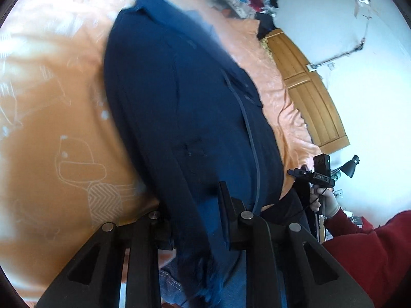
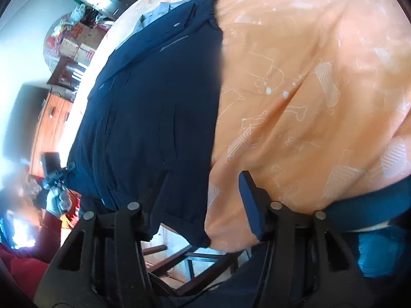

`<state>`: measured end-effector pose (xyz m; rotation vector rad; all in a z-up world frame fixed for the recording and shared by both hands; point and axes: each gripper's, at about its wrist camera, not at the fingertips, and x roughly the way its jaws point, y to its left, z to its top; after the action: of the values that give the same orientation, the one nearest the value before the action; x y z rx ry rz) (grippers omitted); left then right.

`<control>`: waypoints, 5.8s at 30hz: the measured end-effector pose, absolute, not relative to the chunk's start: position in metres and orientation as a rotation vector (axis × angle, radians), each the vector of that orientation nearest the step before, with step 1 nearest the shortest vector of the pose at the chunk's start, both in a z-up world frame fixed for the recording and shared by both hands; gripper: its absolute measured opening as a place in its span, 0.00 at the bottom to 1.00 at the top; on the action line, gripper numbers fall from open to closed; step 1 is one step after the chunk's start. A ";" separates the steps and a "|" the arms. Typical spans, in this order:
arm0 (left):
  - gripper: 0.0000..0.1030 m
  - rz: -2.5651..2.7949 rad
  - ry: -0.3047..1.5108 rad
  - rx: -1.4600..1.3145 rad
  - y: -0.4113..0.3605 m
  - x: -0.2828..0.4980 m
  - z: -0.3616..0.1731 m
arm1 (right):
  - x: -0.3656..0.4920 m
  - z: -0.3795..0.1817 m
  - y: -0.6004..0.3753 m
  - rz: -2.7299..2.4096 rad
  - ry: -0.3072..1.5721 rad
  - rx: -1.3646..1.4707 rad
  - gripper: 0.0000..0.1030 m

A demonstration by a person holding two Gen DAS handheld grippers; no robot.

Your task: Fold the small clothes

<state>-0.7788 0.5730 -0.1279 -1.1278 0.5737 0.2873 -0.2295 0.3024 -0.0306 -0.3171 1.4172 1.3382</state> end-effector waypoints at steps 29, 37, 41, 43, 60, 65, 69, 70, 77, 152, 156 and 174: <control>0.23 0.278 0.554 -1.149 0.566 -0.772 -0.129 | -0.227 -0.095 0.328 1.532 1.777 -0.139 0.31; 0.21 0.282 0.601 -1.105 0.562 -0.761 -0.120 | -0.243 -0.071 0.317 1.571 1.658 -0.103 0.07; 0.10 0.258 0.405 -1.152 0.563 -0.778 -0.102 | -0.230 -0.035 0.308 1.624 1.579 0.127 0.03; 0.10 0.240 0.330 -1.149 0.564 -0.782 -0.090 | -0.226 -0.018 0.308 1.643 1.540 0.209 0.03; 0.13 0.274 0.117 -1.026 0.713 -0.720 0.026 | -0.151 0.064 0.472 1.671 1.354 0.355 0.03; 0.32 0.372 0.183 -1.116 0.804 -0.676 -0.007 | -0.107 0.006 0.564 1.531 1.433 0.257 0.12; 0.46 0.612 0.364 -1.217 0.875 -0.643 -0.077 | -0.088 -0.041 0.598 1.368 1.465 0.143 0.45; 0.47 0.668 0.410 -1.223 0.885 -0.638 -0.091 | -0.086 -0.048 0.602 1.374 1.468 0.146 0.48; 0.60 0.637 0.444 -1.089 0.870 -0.614 -0.089 | -0.104 -0.044 0.621 1.444 1.337 -0.029 0.61; 1.00 1.298 0.707 -0.725 0.695 -0.717 -0.080 | -0.100 -0.075 0.451 0.732 0.890 -0.416 1.00; 1.00 1.353 0.722 -0.670 0.696 -0.708 -0.081 | -0.101 -0.076 0.452 0.740 0.865 -0.411 1.00; 1.00 1.480 0.686 -0.622 0.698 -0.712 -0.077 | -0.100 -0.077 0.455 0.755 0.826 -0.402 1.00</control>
<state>-0.7115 0.6982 -0.0773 -0.6223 0.6856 1.4802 -0.1003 0.4550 -0.0769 -0.4016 0.8260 0.7550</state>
